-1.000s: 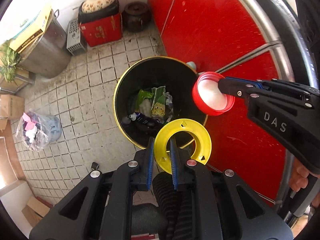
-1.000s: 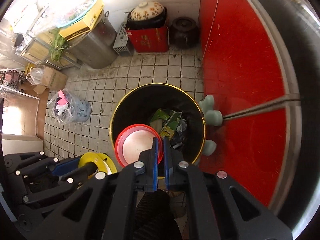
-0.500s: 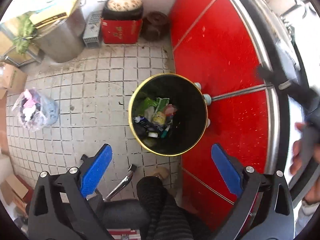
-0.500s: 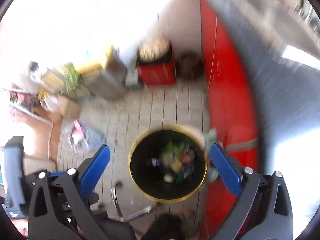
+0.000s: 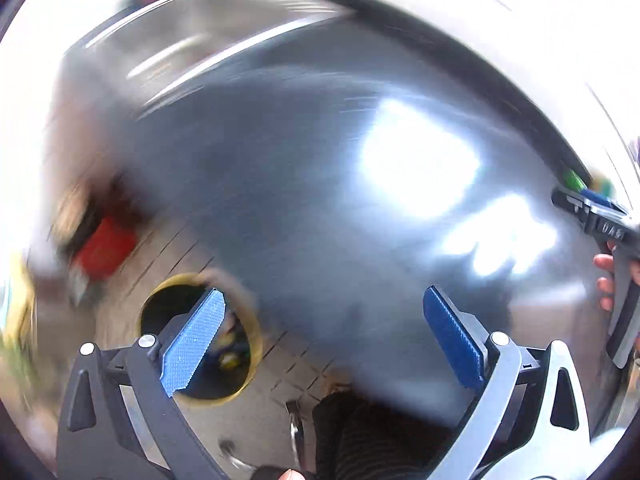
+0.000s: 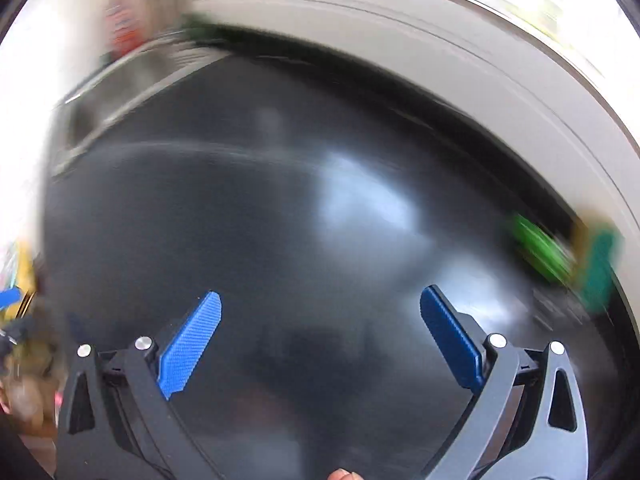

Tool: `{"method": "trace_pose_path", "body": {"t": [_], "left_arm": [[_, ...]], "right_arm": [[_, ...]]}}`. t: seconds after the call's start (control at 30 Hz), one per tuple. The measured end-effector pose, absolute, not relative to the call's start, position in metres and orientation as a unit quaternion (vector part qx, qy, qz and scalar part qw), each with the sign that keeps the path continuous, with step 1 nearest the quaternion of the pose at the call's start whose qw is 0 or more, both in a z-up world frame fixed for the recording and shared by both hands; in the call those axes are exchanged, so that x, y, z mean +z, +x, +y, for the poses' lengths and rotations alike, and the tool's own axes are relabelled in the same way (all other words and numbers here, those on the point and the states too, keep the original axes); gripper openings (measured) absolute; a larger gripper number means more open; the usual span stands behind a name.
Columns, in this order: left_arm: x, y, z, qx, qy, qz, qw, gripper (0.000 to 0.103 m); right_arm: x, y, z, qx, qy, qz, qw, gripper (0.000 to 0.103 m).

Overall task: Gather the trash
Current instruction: 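Swing both tools back over the countertop, then grasp the green toy car with the left tool while the right tool grasps the sponge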

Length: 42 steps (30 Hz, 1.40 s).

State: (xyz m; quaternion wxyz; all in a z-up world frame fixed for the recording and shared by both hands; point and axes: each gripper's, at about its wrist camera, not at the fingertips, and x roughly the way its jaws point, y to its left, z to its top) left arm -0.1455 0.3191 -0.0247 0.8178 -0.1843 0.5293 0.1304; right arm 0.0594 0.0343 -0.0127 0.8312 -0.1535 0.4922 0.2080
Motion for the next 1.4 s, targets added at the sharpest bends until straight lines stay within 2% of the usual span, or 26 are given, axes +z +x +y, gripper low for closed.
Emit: {"method": "trace_pose_path", "body": {"t": [0.17,0.33,0.47,0.6,0.97,1.03,1.13,1.27,1.33,1.4], "left_arm": [[0.002,-0.038,0.218,0.028,-0.096,0.538,0.837,0.096],[0.022,0.056,0.119,-0.049,-0.018,0.54,0.84,0.096],[0.028,0.124,0.049,-0.093,0.063,0.541,0.834,0.096],[0.013,0.176,0.001,-0.13,0.133,0.558,0.809,0.096],[-0.039,0.217,-0.078,-0.235,0.312,0.559,0.732,0.094],[-0.048,0.225,-0.081,-0.245,0.311,0.572,0.718,0.069],[-0.058,0.233,-0.08,-0.265,0.257,0.6,0.71,0.051],[-0.057,0.227,-0.073,-0.264,0.217,0.604,0.72,0.039],[-0.054,0.224,-0.059,-0.255,0.169,0.617,0.725,0.028],[-0.053,0.216,-0.04,-0.23,0.127,0.629,0.732,0.026]], "right_arm": [[-0.018,0.067,-0.173,0.039,-0.074,0.532,0.842,0.097],[-0.022,0.044,-0.299,-0.044,0.008,0.55,0.834,0.097],[-0.022,0.035,-0.363,-0.085,0.061,0.543,0.833,0.097],[-0.021,0.029,-0.396,-0.107,0.09,0.534,0.834,0.097],[-0.06,0.048,-0.453,-0.162,0.126,0.567,0.798,0.097],[-0.065,0.059,-0.447,-0.151,0.13,0.57,0.797,0.097],[-0.066,0.075,-0.43,-0.121,0.128,0.571,0.802,0.097],[-0.059,0.104,-0.401,-0.062,0.146,0.566,0.809,0.097],[-0.054,0.127,-0.38,-0.02,0.149,0.561,0.814,0.097],[-0.047,0.15,-0.357,0.011,0.133,0.555,0.821,0.097]]}}
